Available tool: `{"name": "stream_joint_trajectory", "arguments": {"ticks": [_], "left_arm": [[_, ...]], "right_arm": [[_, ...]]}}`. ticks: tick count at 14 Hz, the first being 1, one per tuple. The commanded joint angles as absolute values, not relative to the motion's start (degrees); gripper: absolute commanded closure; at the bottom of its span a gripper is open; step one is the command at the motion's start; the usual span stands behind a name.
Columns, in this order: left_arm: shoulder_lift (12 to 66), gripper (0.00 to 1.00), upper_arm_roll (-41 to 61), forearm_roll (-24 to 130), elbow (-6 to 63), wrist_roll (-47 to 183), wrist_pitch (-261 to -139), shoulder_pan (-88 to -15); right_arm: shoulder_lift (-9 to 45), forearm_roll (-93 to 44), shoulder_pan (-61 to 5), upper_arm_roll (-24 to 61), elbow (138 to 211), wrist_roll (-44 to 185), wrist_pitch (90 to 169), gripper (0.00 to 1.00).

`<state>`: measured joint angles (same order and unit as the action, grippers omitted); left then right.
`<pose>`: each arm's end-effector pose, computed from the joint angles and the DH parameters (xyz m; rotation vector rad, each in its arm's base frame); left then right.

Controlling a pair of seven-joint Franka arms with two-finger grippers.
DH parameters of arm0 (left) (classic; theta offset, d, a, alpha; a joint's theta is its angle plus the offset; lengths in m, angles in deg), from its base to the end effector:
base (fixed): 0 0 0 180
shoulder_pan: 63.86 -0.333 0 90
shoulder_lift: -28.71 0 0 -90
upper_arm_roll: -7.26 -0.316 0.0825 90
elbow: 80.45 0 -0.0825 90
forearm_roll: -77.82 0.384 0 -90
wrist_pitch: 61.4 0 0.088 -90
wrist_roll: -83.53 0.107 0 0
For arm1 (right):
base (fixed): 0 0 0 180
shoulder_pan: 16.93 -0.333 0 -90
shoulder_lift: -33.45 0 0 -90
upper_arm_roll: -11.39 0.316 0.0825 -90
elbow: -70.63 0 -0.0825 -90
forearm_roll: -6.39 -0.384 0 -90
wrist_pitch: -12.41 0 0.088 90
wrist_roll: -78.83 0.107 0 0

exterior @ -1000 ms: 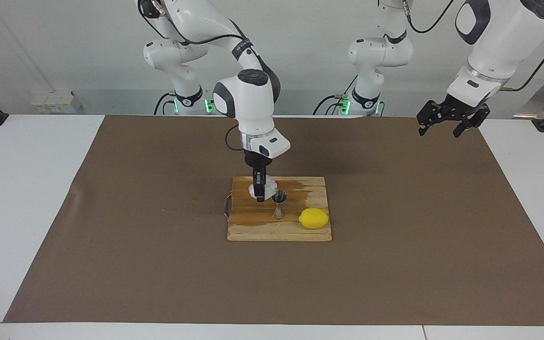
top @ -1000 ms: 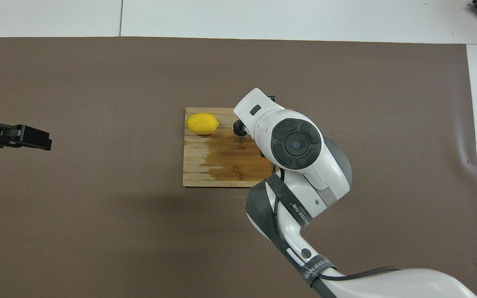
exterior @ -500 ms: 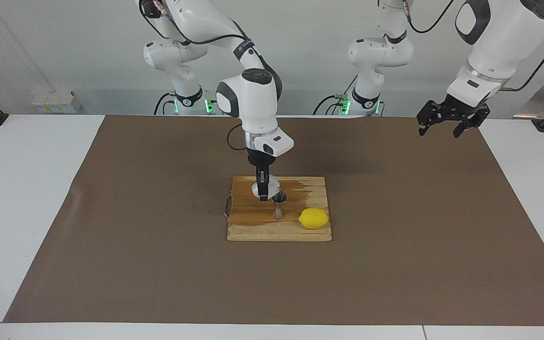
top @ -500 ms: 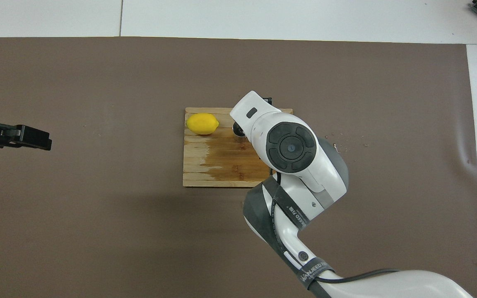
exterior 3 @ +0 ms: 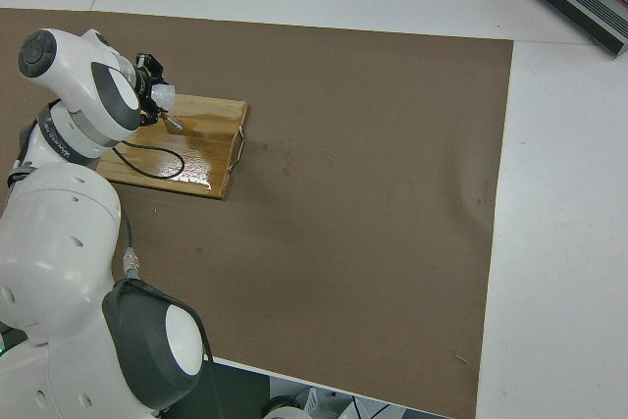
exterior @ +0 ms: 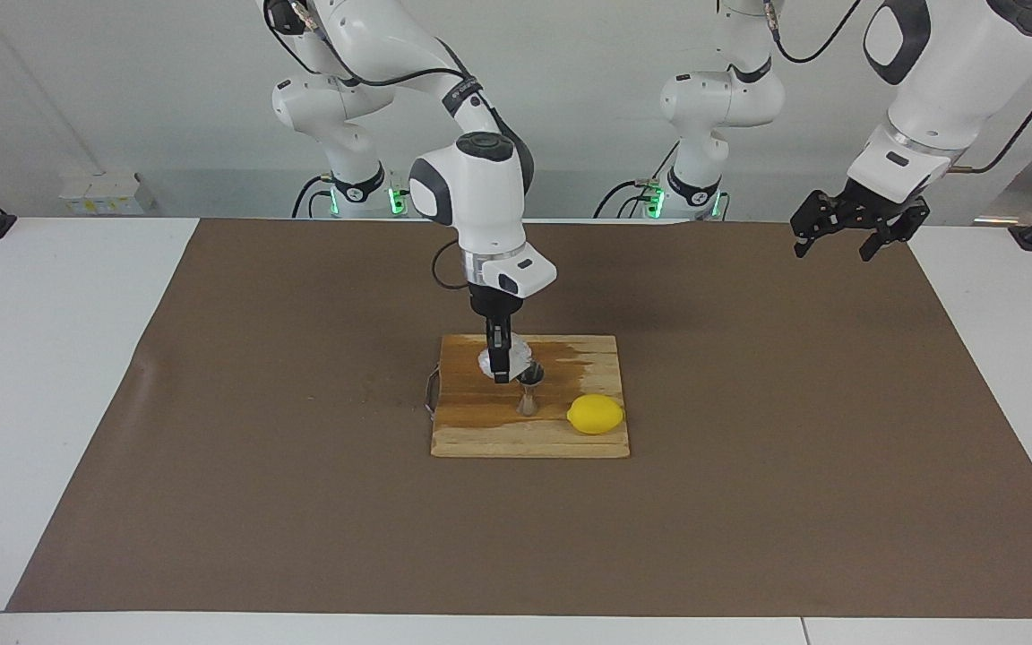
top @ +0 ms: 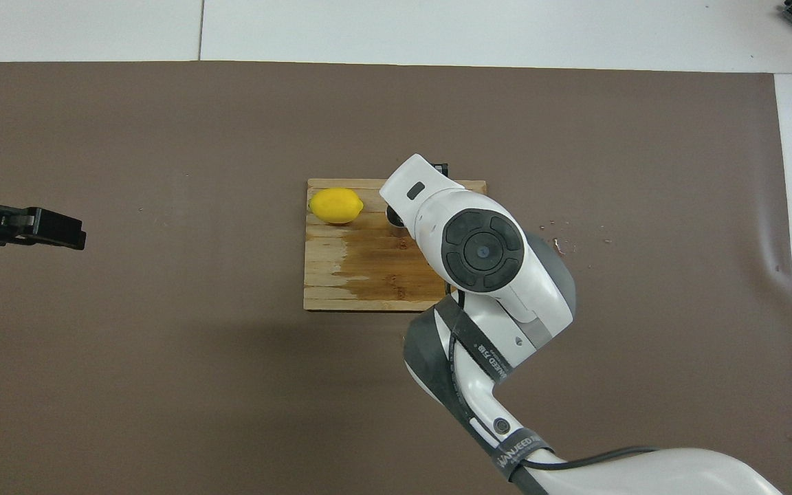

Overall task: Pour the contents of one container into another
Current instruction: 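Tilt the clear cup with the right gripper above the dark cup, then carry the clear cup back and lower it onto the table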

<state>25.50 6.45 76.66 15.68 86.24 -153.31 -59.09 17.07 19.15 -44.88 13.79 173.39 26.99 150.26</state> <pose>0.5371 -0.0391 0.6074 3.1154 -0.1803 -0.0279 0.5727 0.3311 0.4251 2.0428 2.0444 0.4232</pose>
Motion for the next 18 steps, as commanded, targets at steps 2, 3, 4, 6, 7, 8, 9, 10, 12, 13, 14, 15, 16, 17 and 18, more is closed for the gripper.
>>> {"name": "stream_joint_trajectory", "arguments": {"ticks": [2, 3, 4, 6, 7, 8, 9, 10, 12, 13, 14, 15, 16, 17, 18], "left_arm": [[24.3, 0.0, 6.8, 77.7, 17.1, 86.7, -153.9, -59.6], [24.3, 0.0, 6.8, 77.7, 17.1, 86.7, -153.9, -59.6], [24.3, 0.0, 6.8, 77.7, 17.1, 86.7, -153.9, -59.6], [24.3, 0.0, 6.8, 77.7, 17.1, 86.7, -153.9, -59.6], [24.3, 0.0, 6.8, 77.7, 17.1, 86.7, -153.9, -59.6], [24.3, 0.0, 6.8, 77.7, 17.1, 86.7, -153.9, -59.6], [24.3, 0.0, 6.8, 77.7, 17.1, 86.7, -153.9, -59.6], [24.3, 0.0, 6.8, 77.7, 17.1, 86.7, -153.9, -59.6], [24.2, 0.0, 6.8, 77.7, 17.1, 86.7, -153.9, -59.6], [24.2, 0.0, 6.8, 77.7, 17.1, 86.7, -153.9, -59.6], [24.2, 0.0, 6.8, 77.7, 17.1, 86.7, -153.9, -59.6], [24.2, 0.0, 6.8, 77.6, 17.1, 86.7, -153.9, -59.6], [24.2, 0.0, 6.8, 77.7, 17.1, 86.7, -153.9, -59.6], [24.3, 0.0, 6.8, 77.7, 17.1, 86.7, -153.9, -59.6], [24.3, 0.0, 6.8, 77.7, 17.1, 86.7, -153.9, -59.6]], "right_arm": [[17.8, 17.9, -43.4, 14.2, 174.3, 28.3, 152.8, 1.0], [18.1, 16.1, -43.3, 14.2, 174.3, 27.9, 152.8, 1.0], [18.5, 14.5, -43.3, 14.2, 174.3, 27.6, 152.8, 1.0], [18.9, 11.4, -43.0, 14.2, 174.3, 26.5, 152.9, 1.0], [19.1, 9.0, -42.7, 14.2, 174.3, 24.9, 153.0, 1.0], [19.2, 6.3, -41.9, 14.2, 174.3, 22.4, 153.0, 1.0], [19.4, 3.3, -40.9, 14.2, 174.3, 19.7, 153.0, 1.0], [19.4, -0.2, -39.6, 14.2, 174.4, 15.9, 153.0, 1.0], [19.5, -8.9, -36.8, 14.2, 175.4, 7.4, 153.0, 1.0], [19.6, -14.0, -35.1, 14.2, 176.4, 3.5, 153.0, 1.0], [20.5, -20.0, -33.2, 14.2, 178.1, -0.6, 153.0, 1.0], [21.1, -25.3, -31.6, 14.2, 179.7, -6.2, 153.0, 1.0], [21.8, -29.7, -29.8, 14.2, 181.6, -11.6, 153.0, 1.0], [22.5, -33.4, -28.0, 14.1, 183.6, -15.7, 152.9, 1.0], [23.1, -36.6, -26.4, 14.2, 186.0, -19.0, 152.9, 1.0]]}}
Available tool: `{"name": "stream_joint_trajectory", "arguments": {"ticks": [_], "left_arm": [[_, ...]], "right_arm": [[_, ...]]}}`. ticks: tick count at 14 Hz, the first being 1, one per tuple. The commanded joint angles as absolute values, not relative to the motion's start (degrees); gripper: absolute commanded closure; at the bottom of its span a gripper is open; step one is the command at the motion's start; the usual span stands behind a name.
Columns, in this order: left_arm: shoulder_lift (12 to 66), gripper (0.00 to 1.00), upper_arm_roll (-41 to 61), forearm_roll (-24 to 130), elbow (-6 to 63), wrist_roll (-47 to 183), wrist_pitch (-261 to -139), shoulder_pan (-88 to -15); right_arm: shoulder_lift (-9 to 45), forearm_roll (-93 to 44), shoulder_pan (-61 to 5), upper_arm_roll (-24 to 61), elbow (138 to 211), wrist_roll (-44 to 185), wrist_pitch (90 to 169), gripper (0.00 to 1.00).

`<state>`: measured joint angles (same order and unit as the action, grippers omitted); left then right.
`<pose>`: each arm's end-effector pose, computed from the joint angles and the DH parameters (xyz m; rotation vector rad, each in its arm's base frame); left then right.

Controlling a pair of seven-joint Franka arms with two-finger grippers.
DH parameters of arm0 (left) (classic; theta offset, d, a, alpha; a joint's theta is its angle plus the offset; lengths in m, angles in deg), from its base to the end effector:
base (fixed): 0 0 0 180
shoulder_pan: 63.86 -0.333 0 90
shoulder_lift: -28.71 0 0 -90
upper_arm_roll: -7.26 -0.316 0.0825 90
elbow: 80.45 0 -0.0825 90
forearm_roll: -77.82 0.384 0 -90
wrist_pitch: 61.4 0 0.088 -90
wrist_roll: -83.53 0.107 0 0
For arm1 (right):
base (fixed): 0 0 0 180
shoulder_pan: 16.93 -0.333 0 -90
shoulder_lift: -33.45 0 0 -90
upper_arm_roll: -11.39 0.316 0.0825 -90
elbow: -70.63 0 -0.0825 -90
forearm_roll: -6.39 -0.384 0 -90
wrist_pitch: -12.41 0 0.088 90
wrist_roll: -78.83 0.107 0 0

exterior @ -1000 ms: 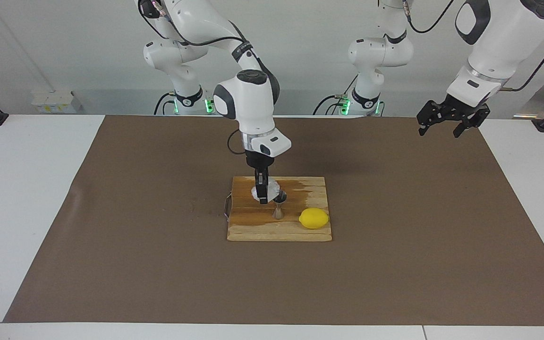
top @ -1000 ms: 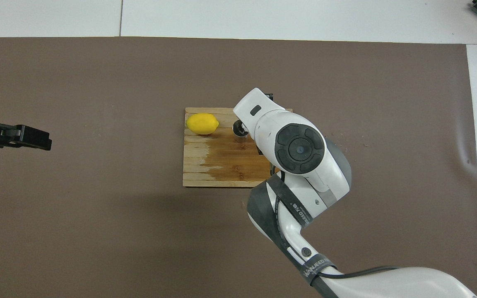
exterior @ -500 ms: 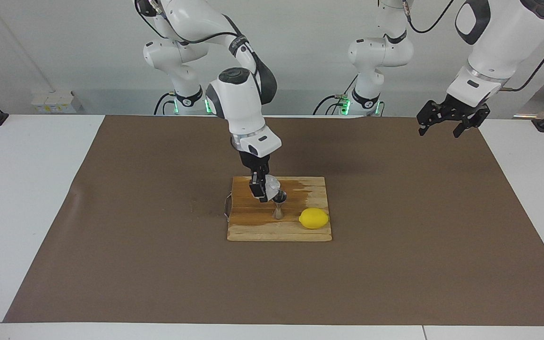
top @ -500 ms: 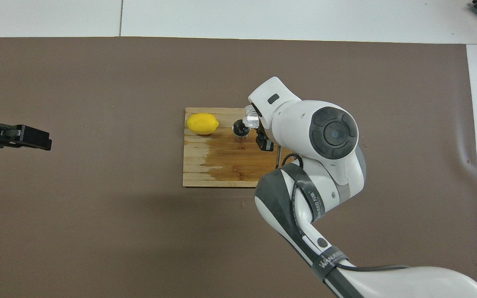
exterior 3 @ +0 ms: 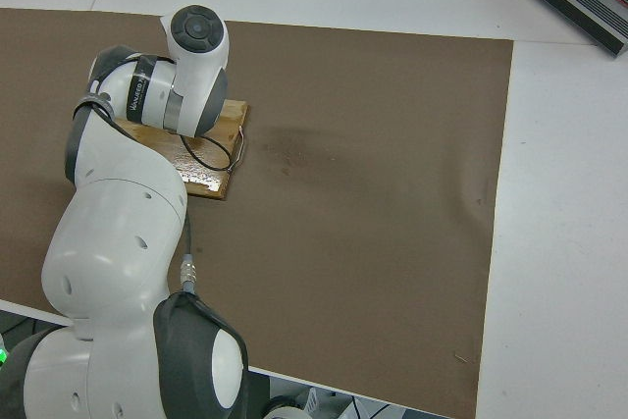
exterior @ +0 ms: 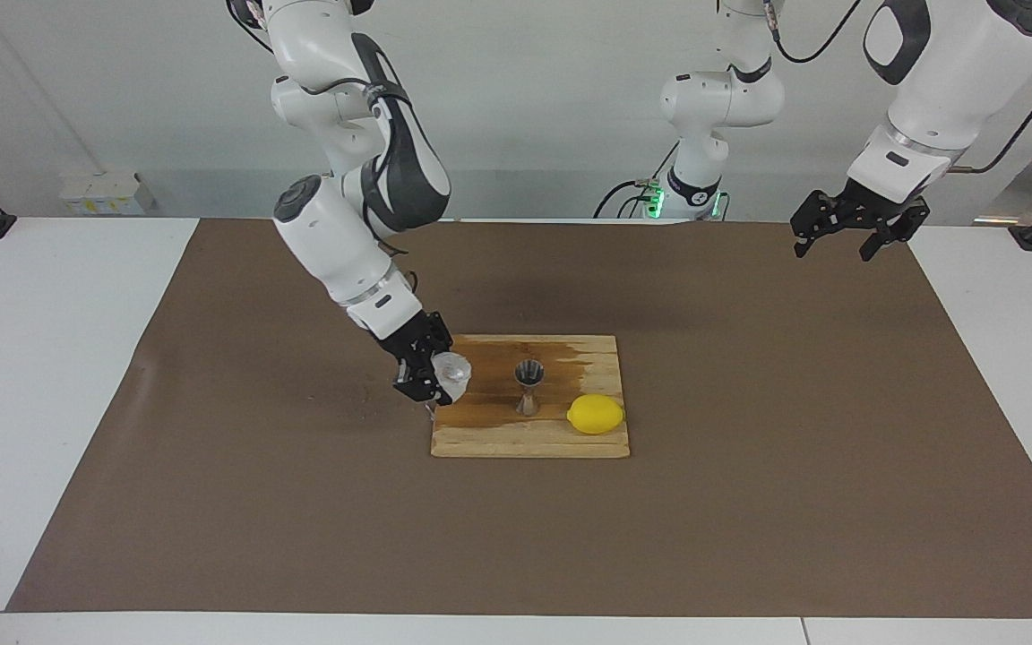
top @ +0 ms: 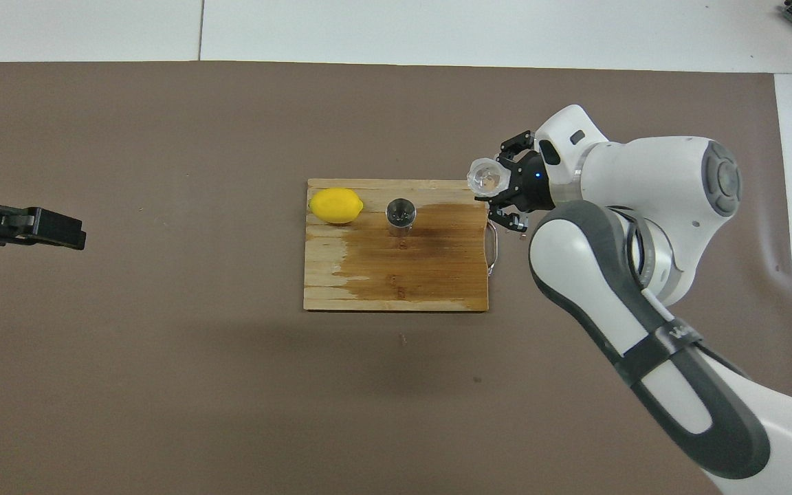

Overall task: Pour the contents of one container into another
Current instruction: 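Carry the clear cup back and lower it onto the table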

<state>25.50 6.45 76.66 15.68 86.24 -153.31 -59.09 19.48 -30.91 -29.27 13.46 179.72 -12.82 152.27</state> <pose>0.5371 -0.0391 0.6074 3.1154 -0.1803 -0.0279 0.6185 0.1587 0.4028 -2.1613 -1.8279 -0.7656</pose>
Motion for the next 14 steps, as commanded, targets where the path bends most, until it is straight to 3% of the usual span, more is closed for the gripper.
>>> {"name": "stream_joint_trajectory", "arguments": {"ticks": [1, 5, 9, 10, 11, 12, 13, 14], "left_arm": [[24.3, 0.0, 6.8, 77.7, 17.1, 86.7, -153.9, -59.6], [24.3, 0.0, 6.8, 77.7, 17.1, 86.7, -153.9, -59.6], [24.3, 0.0, 6.8, 77.6, 17.1, 86.7, -153.9, -59.6], [24.3, 0.0, 6.8, 77.7, 17.1, 86.7, -153.9, -59.6], [24.3, 0.0, 6.8, 77.7, 17.1, 86.7, -153.9, -59.6], [24.3, 0.0, 6.8, 77.6, 17.1, 86.7, -153.9, -59.6], [24.3, 0.0, 6.8, 77.6, 17.1, 86.7, -153.9, -59.6], [24.3, 0.0, 6.8, 77.6, 17.1, 86.7, -153.9, -59.6]], "right_arm": [[23.7, -40.2, -25.4, 14.1, 188.2, -23.3, 152.9, 1.0], [23.6, -51.0, -19.1, 14.1, 194.4, -41.9, 152.2, 1.0], [23.3, -52.8, -16.7, 14.1, 199.2, -46.9, 152.0, 0.97], [22.6, -52.8, -15.8, 14.0, 199.5, -48.4, 152.0, 0.92], [22.3, -52.8, -15.2, 14.0, 199.5, -49.8, 152.1, 0.83], [22.3, -52.8, -14.8, 14.0, 199.5, -50.0, 152.1, 0.63], [22.3, -52.8, -14.2, 14.0, 199.4, -50.2, 152.0, 0.27], [22.3, -52.8, -13.9, 14.0, 199.4, -49.9, 152.0, 0.07]]}}
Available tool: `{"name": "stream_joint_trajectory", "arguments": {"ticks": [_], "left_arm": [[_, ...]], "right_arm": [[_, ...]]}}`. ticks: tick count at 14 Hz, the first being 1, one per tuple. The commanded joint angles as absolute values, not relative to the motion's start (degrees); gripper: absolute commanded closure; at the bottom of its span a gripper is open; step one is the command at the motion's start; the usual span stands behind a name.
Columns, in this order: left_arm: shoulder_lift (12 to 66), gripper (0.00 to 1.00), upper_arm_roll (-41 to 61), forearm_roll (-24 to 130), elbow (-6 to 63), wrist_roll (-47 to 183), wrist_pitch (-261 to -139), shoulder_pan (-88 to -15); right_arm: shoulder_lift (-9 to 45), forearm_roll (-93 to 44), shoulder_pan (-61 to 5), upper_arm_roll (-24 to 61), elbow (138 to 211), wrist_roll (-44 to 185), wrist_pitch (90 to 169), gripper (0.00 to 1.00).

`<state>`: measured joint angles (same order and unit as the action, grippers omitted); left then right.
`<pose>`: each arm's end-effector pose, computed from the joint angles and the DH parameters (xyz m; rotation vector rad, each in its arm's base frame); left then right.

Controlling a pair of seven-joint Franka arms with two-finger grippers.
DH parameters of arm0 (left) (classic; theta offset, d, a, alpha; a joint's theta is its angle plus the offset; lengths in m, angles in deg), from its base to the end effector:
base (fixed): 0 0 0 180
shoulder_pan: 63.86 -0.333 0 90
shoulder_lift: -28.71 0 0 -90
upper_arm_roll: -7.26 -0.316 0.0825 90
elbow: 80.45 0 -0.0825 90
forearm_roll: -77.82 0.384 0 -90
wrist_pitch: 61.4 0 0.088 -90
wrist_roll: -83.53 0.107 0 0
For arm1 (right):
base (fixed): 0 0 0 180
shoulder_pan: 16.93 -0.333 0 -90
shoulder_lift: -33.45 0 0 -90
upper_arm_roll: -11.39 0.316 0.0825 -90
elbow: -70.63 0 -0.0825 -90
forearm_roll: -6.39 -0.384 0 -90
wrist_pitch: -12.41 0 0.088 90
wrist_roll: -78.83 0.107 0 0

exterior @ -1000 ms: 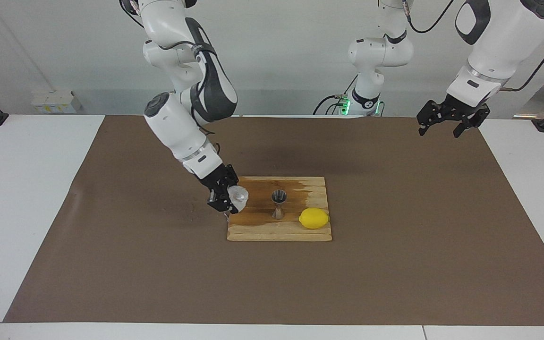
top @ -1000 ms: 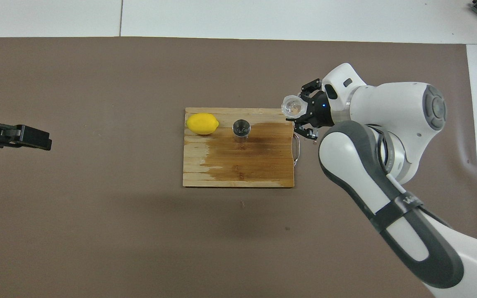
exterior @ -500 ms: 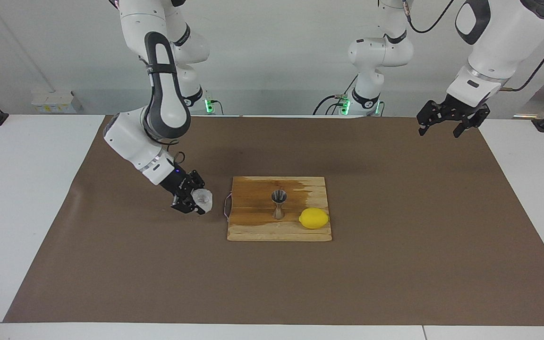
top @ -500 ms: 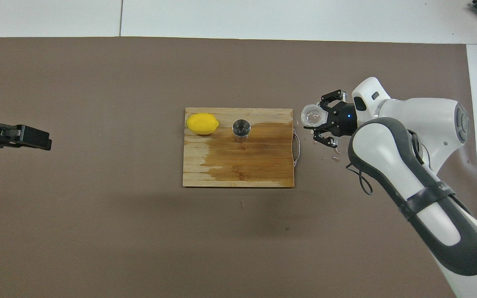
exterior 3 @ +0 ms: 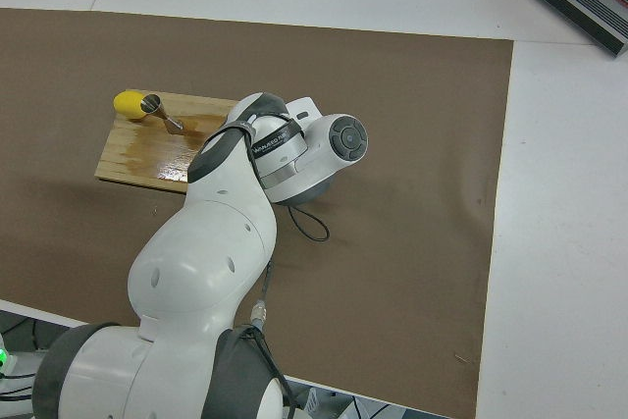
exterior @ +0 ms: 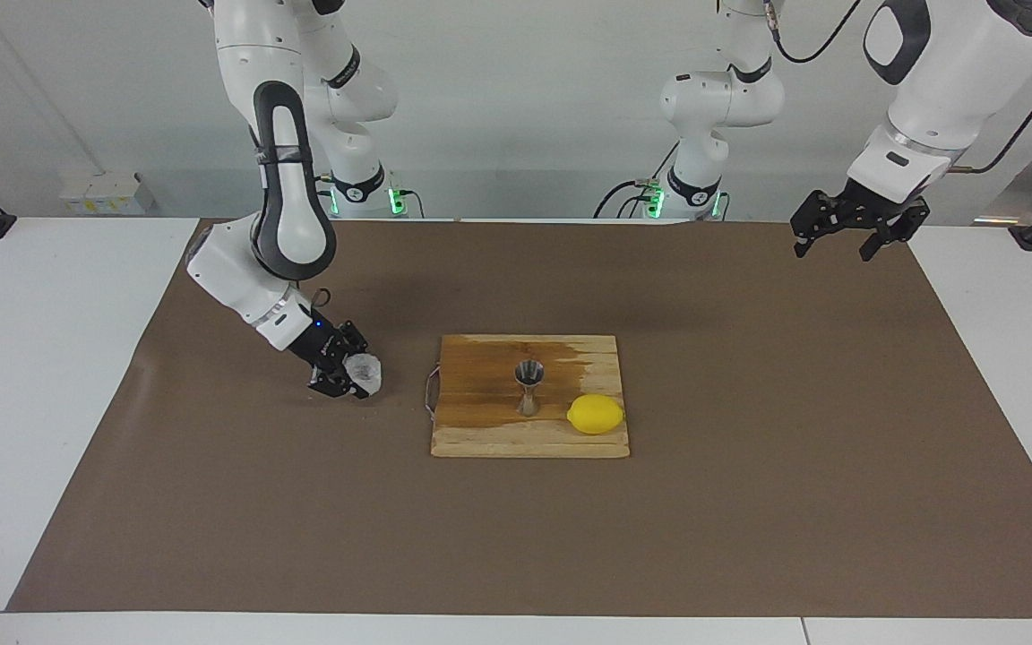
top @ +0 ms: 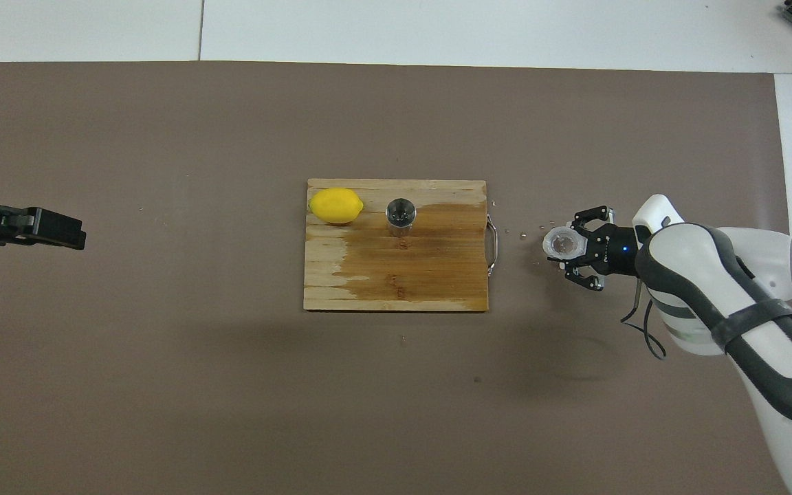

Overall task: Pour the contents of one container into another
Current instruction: 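Carry the clear cup back and lower it onto the table, then open the right gripper to release the clear cup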

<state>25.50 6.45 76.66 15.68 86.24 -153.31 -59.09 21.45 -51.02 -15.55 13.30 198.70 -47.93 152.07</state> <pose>0.5371 -0.0391 0.6074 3.1154 -0.1803 -0.0279 0.5441 0.0069 0.2765 -2.0687 -1.7910 -0.7978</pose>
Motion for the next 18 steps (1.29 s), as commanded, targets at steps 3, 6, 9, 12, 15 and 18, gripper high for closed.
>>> {"name": "stream_joint_trajectory", "arguments": {"ticks": [3, 6, 9, 12, 15, 18], "left_arm": [[24.3, 0.0, 6.8, 77.7, 17.1, 86.7, -153.9, -59.6], [24.3, 0.0, 6.8, 77.7, 17.1, 86.7, -153.9, -59.6], [24.3, 0.0, 6.8, 77.7, 17.1, 86.7, -153.9, -59.6], [24.3, 0.0, 6.8, 77.7, 17.1, 86.7, -153.9, -59.6], [24.3, 0.0, 6.8, 77.7, 17.1, 86.7, -153.9, -59.6], [24.3, 0.0, 6.8, 77.7, 17.1, 86.7, -153.9, -59.6]], "right_arm": [[22.4, -52.7, -14.0, 13.9, 199.2, -49.8, 152.1, 0.0], [24.1, -51.7, -13.9, 13.6, 199.0, -49.6, 151.8, 0.0], [26.1, -50.2, -13.5, 13.4, 198.9, -48.3, 151.8, 0.0], [28.4, -42.3, -13.4, 13.4, 198.7, -38.0, 151.3, 0.0], [29.7, -36.0, -13.9, 13.4, 197.8, -23.8, 148.7, 0.0], [30.2, -28.2, -13.9, 13.4, 196.2, -9.1, 146.2, 0.0]]}}
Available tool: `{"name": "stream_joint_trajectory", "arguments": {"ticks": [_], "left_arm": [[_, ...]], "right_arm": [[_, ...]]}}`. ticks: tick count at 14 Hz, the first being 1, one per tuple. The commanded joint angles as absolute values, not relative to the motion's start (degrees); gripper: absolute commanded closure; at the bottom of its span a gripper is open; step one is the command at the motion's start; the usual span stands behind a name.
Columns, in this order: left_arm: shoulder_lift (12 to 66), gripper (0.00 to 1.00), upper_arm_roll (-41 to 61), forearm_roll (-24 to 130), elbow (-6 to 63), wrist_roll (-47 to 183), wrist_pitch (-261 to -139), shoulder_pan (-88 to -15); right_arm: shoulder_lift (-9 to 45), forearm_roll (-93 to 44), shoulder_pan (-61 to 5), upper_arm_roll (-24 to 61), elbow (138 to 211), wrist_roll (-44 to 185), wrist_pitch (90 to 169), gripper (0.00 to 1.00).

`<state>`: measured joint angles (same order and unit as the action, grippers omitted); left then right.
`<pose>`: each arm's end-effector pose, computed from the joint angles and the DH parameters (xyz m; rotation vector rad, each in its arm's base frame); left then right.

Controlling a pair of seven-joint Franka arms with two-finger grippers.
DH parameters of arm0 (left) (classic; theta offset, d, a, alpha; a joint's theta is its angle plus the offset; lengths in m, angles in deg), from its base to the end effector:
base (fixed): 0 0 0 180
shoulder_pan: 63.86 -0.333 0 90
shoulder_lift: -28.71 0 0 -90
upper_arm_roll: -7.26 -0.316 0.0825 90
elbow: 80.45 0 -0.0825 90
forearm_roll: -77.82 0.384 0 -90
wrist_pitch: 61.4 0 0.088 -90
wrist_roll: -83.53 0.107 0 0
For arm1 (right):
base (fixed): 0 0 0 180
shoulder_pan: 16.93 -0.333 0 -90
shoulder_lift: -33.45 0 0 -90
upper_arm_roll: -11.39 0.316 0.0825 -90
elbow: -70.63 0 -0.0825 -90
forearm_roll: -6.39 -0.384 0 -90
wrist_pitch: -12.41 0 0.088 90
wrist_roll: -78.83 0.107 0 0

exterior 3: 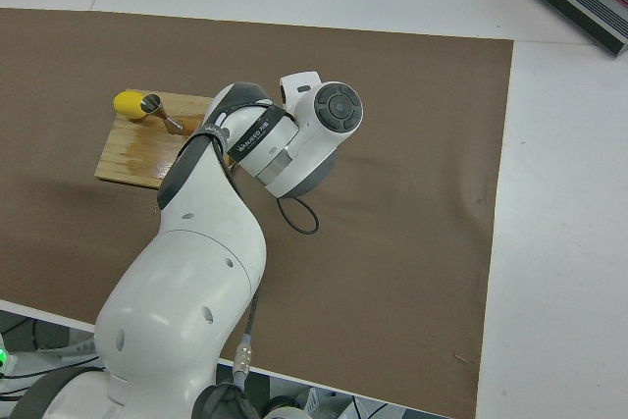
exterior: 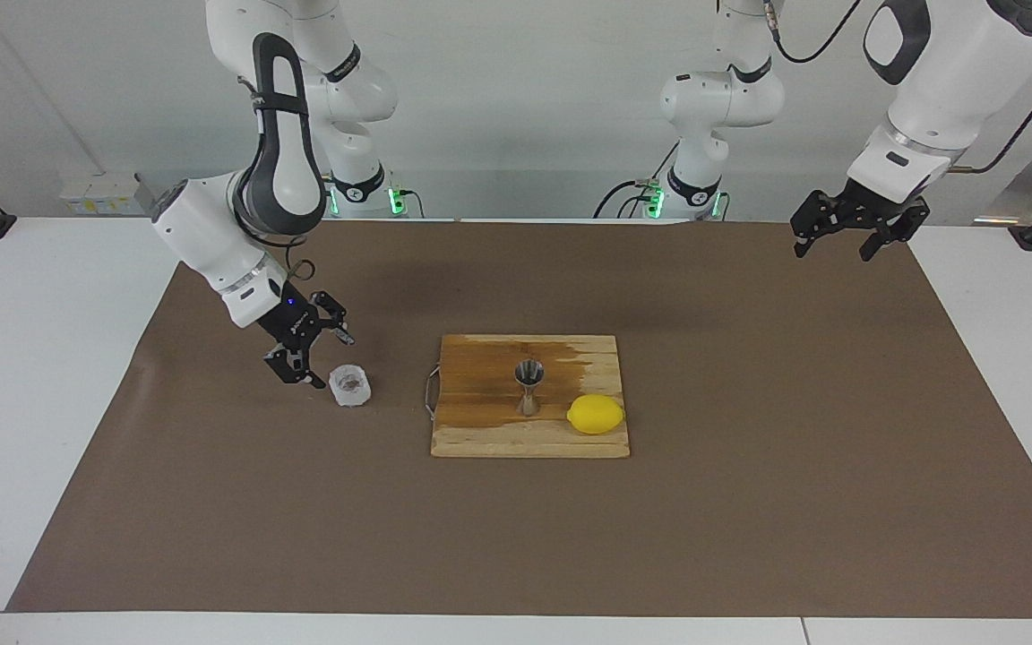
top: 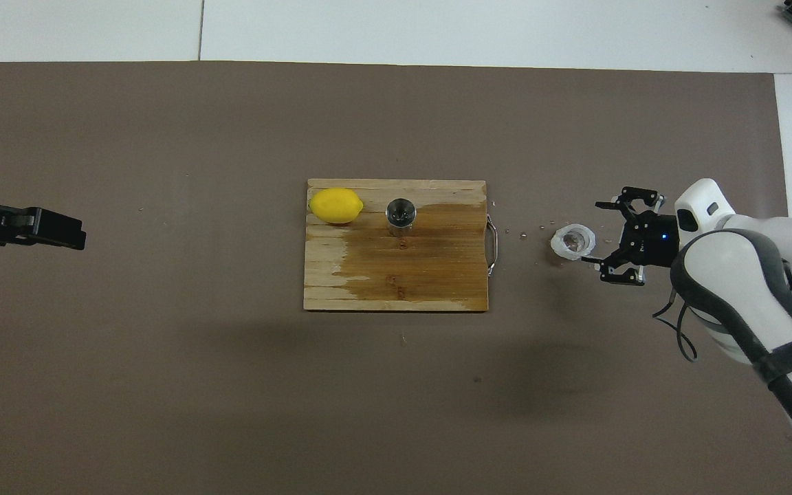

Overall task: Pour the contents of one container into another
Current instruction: 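Open the right gripper to release the clear cup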

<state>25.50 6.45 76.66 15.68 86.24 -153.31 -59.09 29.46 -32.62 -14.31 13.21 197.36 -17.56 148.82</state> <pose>0.5371 -0.0391 0.6074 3.1154 -0.1803 -0.0279 0.5488 -0.0014 0.3585 -2.3381 -1.5801 -0.6205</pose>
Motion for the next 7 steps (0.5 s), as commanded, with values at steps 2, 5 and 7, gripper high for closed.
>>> {"name": "stream_joint_trajectory", "arguments": {"ticks": [2, 5, 7], "left_arm": [[24.2, 0.0, 6.8, 77.7, 17.1, 86.7, -153.9, -59.6], [24.3, 0.0, 6.8, 77.6, 17.1, 86.7, -153.9, -59.6], [24.3, 0.0, 6.8, 77.7, 17.1, 86.7, -153.9, -59.6]], "right_arm": [[31.7, -22.4, -14.2, 13.4, 195.0, 2.5, 142.6, 0.0], [35.5, -8.7, -14.5, 14.1, 192.3, 25.1, 133.7, 0.0], [37.5, -3.2, -15.2, 14.3, 189.9, 37.9, 126.9, 0.0]]}}
